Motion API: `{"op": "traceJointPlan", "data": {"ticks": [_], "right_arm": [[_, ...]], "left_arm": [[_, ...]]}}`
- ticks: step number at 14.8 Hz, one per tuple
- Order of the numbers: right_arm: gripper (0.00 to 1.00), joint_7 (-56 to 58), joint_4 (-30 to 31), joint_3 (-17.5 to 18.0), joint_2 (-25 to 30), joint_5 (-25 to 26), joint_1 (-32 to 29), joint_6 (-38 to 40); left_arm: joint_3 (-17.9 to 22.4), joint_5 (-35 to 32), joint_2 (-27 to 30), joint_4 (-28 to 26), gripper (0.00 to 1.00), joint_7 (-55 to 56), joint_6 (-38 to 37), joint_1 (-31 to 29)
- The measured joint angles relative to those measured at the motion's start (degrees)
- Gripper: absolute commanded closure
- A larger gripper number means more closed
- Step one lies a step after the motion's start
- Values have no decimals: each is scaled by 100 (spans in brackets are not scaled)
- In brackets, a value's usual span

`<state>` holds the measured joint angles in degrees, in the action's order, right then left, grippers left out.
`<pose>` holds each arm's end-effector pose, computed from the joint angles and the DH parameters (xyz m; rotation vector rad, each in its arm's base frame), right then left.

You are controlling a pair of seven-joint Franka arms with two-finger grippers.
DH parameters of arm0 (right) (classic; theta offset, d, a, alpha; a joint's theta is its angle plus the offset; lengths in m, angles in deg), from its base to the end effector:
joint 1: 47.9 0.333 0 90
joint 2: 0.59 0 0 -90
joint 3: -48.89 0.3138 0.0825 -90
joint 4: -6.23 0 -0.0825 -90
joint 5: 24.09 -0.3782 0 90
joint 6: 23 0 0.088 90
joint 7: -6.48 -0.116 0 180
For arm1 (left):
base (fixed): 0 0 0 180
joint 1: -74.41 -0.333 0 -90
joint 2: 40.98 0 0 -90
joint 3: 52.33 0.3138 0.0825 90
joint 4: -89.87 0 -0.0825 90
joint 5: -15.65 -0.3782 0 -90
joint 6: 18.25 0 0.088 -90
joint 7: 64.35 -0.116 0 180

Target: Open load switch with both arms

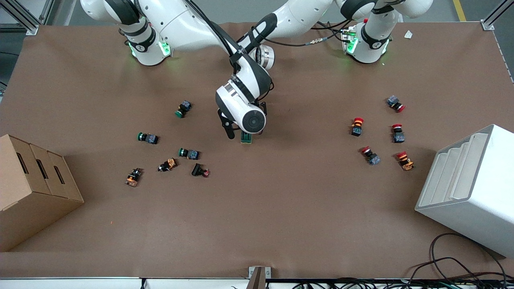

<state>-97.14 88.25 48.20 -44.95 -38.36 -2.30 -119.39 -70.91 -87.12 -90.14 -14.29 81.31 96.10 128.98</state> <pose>0.4425 0.4794 0.1997 2.2549 -1.4104 -0.4893 0.2449 -0.5619 0.0747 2.6796 -0.0391 1.5996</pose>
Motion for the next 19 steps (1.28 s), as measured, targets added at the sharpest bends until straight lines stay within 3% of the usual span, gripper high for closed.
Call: {"op": "traceJointPlan", "data": {"ticks": [3,6,10,13,19], "right_arm": [[0,964,-73,-132,166,93,-293,-18],[0,2394,-95,-173,502,104,-1119,111],[0,5107,-106,-193,975,281,-2349,396],[0,7016,-100,-192,1285,650,-2994,595],[0,9703,-96,-196,1853,1130,-4113,664]], "left_arm": [[0,0,0,1,0,2,0,0],[-2,13,0,9,0,2,7,-3],[-11,402,8,168,0,2,101,-14],[-106,1400,28,605,0,-333,239,-17],[-117,4128,457,1881,0,-2880,235,-161]]}}
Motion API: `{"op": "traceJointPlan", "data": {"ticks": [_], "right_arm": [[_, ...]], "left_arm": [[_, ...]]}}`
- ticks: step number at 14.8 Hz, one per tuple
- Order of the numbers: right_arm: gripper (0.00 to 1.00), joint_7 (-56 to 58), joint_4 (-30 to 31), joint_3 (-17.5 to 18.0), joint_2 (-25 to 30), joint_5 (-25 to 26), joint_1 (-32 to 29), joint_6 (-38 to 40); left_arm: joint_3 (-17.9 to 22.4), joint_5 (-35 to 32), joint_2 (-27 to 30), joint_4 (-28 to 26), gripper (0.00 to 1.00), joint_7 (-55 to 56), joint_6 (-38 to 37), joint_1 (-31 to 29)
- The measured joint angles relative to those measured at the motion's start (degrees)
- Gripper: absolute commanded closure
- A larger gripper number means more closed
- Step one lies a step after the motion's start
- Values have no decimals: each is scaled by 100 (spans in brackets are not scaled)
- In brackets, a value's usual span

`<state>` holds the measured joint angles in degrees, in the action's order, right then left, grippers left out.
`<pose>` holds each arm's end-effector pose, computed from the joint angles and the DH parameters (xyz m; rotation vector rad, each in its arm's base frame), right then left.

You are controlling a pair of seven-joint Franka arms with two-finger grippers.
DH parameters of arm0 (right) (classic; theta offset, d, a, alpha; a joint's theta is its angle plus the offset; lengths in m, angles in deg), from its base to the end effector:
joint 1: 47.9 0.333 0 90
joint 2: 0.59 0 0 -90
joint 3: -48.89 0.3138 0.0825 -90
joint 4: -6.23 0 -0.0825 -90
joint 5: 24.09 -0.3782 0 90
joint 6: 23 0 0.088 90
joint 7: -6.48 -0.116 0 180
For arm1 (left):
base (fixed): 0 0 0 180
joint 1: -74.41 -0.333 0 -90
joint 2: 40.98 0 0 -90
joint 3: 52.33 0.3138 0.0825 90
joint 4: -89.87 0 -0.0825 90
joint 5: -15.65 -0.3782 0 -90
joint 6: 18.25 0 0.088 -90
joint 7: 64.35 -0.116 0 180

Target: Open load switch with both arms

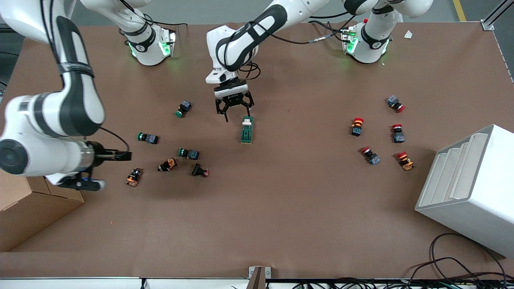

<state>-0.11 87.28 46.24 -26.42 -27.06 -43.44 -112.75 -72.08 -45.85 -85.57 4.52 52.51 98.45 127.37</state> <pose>0.6461 0.0310 0.4121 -3.0945 0.1384 0.4680 0.3010 -0.6393 0.2225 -2.8666 -0.3698 -1.0042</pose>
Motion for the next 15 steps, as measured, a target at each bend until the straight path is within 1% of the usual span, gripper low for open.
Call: {"op": "traceJointPlan", "data": {"ticks": [2,4,6,10,12,15], "right_arm": [[0,337,-5,1,160,55,-261,-4],[0,448,-6,4,316,104,-364,-5],[0,476,-6,17,457,136,-370,-5],[0,763,-6,22,681,171,-445,15],[0,845,-5,22,783,173,-531,82],[0,950,-6,29,964,174,-575,155]], "left_arm": [[3,600,247,236,0,-619,-1,-246],[7,1194,555,342,0,-1322,0,-583],[12,1843,933,389,0,-2219,-19,-964],[17,2947,1677,400,0,-4024,-394,-1801],[20,3330,1986,401,0,-4993,-775,-2234],[14,3666,2420,402,0,-6307,-1292,-2944]]}}
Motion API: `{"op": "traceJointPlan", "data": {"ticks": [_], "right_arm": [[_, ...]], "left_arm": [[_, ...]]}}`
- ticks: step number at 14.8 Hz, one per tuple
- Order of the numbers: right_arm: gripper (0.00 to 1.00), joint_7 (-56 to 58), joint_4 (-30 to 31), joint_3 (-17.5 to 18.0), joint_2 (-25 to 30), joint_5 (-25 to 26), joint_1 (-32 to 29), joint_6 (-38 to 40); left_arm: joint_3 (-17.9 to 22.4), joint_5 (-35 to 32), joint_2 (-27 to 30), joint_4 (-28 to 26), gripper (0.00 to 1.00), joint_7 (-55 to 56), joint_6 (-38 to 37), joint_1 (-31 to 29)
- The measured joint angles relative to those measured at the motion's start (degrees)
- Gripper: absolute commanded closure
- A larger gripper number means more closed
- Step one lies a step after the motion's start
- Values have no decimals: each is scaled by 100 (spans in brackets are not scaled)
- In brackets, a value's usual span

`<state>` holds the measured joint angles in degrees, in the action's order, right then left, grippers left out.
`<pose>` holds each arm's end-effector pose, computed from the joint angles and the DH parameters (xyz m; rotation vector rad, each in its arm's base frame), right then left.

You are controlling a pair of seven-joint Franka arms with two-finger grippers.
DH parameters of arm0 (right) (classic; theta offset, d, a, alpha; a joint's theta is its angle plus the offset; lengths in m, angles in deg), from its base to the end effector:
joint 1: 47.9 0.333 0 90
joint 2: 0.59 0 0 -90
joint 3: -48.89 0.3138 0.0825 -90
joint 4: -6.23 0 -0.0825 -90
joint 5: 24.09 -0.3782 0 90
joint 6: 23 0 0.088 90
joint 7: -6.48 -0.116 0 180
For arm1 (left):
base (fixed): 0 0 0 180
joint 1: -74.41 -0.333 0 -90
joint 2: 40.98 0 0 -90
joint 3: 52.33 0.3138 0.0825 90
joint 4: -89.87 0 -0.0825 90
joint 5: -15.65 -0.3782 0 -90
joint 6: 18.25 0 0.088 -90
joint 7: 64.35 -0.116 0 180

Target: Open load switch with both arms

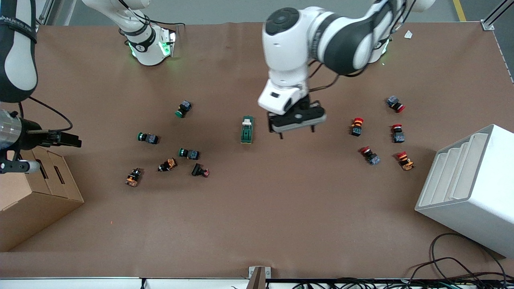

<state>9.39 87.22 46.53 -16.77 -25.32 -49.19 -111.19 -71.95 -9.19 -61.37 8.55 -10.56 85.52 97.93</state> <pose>0.6201 -0.0339 0.5178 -3.1133 0.0205 0.2428 0.5332 -0.4006 0.5050 -2.9487 -0.1730 -0.3978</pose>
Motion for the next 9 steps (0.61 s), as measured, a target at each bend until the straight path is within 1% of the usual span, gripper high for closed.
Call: {"op": "traceJointPlan", "data": {"ticks": [3,5,9], "right_arm": [[0,38,1,14,145,6,-18,100],[0,72,-1,13,162,10,-76,121],[0,91,-116,13,186,13,-140,156]], "left_arm": [[1,373,386,-4,0,-1344,-370,-843],[-1,537,560,-9,0,-2035,-420,-1350],[30,1092,902,-25,0,-2959,-535,-1926]]}}
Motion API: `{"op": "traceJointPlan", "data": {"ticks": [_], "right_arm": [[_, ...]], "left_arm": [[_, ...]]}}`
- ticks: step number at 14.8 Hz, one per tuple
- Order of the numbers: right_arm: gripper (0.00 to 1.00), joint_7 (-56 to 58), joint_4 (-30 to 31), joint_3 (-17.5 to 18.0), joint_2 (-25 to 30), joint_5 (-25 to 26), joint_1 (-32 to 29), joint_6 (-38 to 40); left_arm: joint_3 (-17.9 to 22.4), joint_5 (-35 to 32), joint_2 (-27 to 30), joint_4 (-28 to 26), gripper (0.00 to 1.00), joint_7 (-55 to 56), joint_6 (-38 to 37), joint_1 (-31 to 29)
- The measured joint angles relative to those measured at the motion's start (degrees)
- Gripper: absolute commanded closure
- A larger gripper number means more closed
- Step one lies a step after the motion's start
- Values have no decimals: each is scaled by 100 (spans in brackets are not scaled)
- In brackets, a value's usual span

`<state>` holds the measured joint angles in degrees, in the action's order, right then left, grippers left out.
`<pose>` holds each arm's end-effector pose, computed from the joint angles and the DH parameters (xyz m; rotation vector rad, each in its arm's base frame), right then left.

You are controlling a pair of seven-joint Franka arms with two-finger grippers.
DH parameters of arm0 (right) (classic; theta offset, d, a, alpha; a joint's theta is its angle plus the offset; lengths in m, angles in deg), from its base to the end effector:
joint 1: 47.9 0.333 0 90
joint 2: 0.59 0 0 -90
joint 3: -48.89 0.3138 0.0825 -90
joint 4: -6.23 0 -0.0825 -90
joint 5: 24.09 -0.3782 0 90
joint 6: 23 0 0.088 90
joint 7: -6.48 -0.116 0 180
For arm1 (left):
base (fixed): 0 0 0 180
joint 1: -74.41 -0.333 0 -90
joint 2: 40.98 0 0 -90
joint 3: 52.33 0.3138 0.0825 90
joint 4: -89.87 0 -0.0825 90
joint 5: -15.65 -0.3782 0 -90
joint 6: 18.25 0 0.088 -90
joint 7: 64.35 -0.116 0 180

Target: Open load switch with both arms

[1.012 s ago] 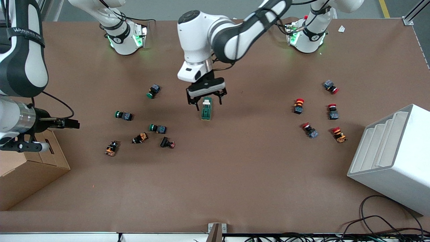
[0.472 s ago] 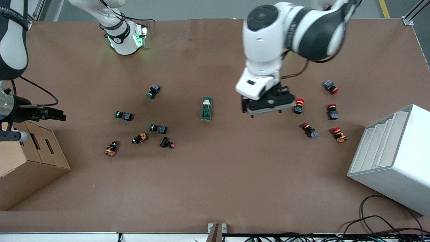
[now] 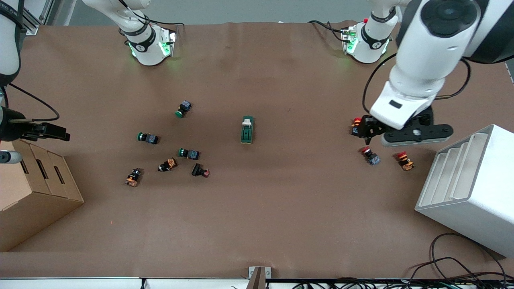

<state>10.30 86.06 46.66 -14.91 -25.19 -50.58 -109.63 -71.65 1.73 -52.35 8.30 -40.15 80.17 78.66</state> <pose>0.6109 -0.0474 0.5451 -3.1154 0.0289 0.2027 0.5867 -0.2068 0.5879 -3.0120 0.0033 -0.2549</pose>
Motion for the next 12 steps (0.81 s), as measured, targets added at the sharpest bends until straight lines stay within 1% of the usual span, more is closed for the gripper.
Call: {"op": "traceJointPlan", "data": {"ticks": [2,3,5,7,10,12], "right_arm": [[0,0,-63,1,11,1,-7,25],[0,0,-108,0,12,1,-17,26],[0,0,-188,0,12,1,-37,30],[0,0,-231,0,12,1,-46,43],[0,0,-255,30,14,1,-45,260],[0,-1,-306,33,23,0,-48,406]], "left_arm": [[127,304,205,-63,0,-605,-134,-194],[301,471,336,-152,0,-937,-168,-221],[649,834,648,-452,0,-1537,-193,-240],[875,1082,1028,-878,0,-1931,-206,-258],[937,1234,1606,-1524,0,-2063,-224,-267],[961,1286,1890,-1830,0,-2082,-255,-264]]}}
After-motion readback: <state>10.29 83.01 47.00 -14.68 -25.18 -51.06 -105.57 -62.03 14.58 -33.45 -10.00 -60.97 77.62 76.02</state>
